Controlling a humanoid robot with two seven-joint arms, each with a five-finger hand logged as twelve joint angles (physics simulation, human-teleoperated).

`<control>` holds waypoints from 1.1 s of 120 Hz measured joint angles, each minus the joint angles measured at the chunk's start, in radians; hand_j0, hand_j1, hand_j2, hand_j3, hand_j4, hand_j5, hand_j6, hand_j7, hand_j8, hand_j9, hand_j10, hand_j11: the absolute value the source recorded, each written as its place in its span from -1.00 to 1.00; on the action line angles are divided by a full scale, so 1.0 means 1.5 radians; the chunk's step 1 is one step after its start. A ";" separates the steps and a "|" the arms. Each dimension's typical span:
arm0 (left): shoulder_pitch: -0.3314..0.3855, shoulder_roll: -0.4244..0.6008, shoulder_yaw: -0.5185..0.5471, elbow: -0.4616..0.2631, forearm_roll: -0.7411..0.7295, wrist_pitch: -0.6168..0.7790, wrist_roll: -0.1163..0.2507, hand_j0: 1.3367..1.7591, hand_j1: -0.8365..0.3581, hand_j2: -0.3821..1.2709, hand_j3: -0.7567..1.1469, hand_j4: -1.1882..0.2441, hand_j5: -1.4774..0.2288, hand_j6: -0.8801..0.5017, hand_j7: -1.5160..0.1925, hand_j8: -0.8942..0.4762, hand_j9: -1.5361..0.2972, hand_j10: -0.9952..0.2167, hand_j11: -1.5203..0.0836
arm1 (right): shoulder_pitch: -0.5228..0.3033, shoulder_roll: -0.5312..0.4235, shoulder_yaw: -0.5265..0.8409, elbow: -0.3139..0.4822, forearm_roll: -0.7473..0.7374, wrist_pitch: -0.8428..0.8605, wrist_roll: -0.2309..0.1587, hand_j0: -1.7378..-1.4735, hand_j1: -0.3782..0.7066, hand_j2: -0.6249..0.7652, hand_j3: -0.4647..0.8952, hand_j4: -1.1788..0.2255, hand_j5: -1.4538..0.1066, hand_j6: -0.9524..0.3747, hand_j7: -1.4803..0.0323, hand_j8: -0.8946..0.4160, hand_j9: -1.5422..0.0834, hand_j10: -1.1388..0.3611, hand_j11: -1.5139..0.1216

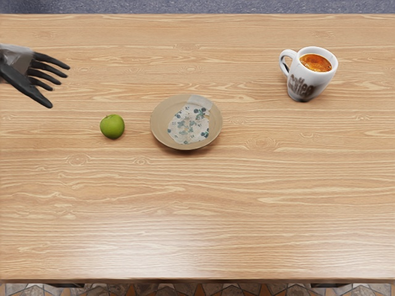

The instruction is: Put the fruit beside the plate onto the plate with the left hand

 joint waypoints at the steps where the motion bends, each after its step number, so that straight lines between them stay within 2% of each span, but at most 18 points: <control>1: 0.000 0.000 0.000 0.000 0.003 0.000 0.000 0.52 0.48 -0.48 -0.20 0.31 0.35 -0.09 0.39 -0.06 0.32 0.23 0.49 | 0.000 0.000 0.000 0.000 0.000 0.000 0.000 -0.40 -0.88 -0.11 -0.32 0.63 0.81 0.39 0.90 0.32 0.85 0.48 0.80; 16: 0.003 -0.010 0.000 0.000 0.035 0.000 0.000 0.52 0.48 -0.48 -0.20 0.31 0.35 -0.09 0.39 -0.06 0.32 0.23 0.49 | 0.000 0.000 -0.001 0.000 -0.001 0.000 0.001 -0.40 -0.88 -0.11 -0.32 0.63 0.81 0.39 0.90 0.32 0.85 0.48 0.80; 30: 0.007 -0.052 0.001 -0.001 0.108 0.005 0.000 0.52 0.48 -0.48 -0.20 0.31 0.35 -0.09 0.39 -0.06 0.32 0.23 0.49 | -0.001 0.000 -0.002 0.000 -0.001 -0.001 0.001 -0.40 -0.88 -0.11 -0.32 0.63 0.81 0.39 0.90 0.32 0.85 0.48 0.80; 48: 0.005 -0.099 0.017 -0.016 0.208 0.138 0.000 0.52 0.48 -0.48 -0.20 0.31 0.35 -0.09 0.39 -0.06 0.32 0.22 0.49 | -0.001 0.000 -0.003 0.000 -0.001 -0.001 0.001 -0.40 -0.88 -0.11 -0.32 0.63 0.81 0.39 0.90 0.32 0.85 0.48 0.80; 58: -0.003 -0.097 0.059 -0.096 0.238 0.291 0.000 0.52 0.48 -0.47 -0.20 0.30 0.35 -0.10 0.39 -0.07 0.32 0.22 0.49 | -0.001 0.000 -0.003 0.000 -0.001 -0.001 0.001 -0.40 -0.88 -0.11 -0.32 0.63 0.81 0.39 0.90 0.32 0.85 0.48 0.80; 72: -0.055 -0.097 0.160 -0.271 0.249 0.513 0.001 0.52 0.47 -0.47 -0.20 0.30 0.34 -0.10 0.39 -0.07 0.31 0.22 0.48 | -0.001 0.000 -0.003 0.000 -0.001 -0.001 0.001 -0.40 -0.88 -0.11 -0.32 0.63 0.81 0.39 0.90 0.32 0.85 0.48 0.80; 82: -0.053 -0.108 0.210 -0.355 0.251 0.593 0.001 0.52 0.46 -0.47 -0.20 0.29 0.33 -0.11 0.38 -0.08 0.31 0.21 0.47 | -0.001 0.000 -0.003 0.000 -0.001 -0.001 0.001 -0.40 -0.88 -0.11 -0.32 0.63 0.81 0.39 0.90 0.32 0.85 0.48 0.80; 92: -0.052 -0.143 0.245 -0.398 0.252 0.638 0.002 0.52 0.44 -0.47 -0.20 0.28 0.32 -0.12 0.36 -0.09 0.29 0.19 0.46 | -0.001 0.000 -0.003 0.000 -0.001 -0.001 0.001 -0.40 -0.88 -0.11 -0.32 0.63 0.81 0.39 0.90 0.32 0.85 0.48 0.80; 108: -0.051 -0.158 0.282 -0.402 0.253 0.708 0.002 0.52 0.42 -0.47 -0.20 0.26 0.30 -0.14 0.35 -0.11 0.28 0.18 0.44 | -0.001 0.000 -0.003 0.000 -0.001 -0.001 0.001 -0.40 -0.88 -0.11 -0.32 0.63 0.81 0.39 0.90 0.32 0.85 0.48 0.80; 132: -0.034 -0.214 0.297 -0.321 0.257 0.731 0.001 0.52 0.41 -0.47 -0.20 0.25 0.29 -0.15 0.33 -0.12 0.27 0.16 0.43 | -0.001 0.000 -0.003 0.000 -0.001 -0.001 0.001 -0.40 -0.88 -0.11 -0.32 0.63 0.81 0.39 0.90 0.32 0.85 0.48 0.80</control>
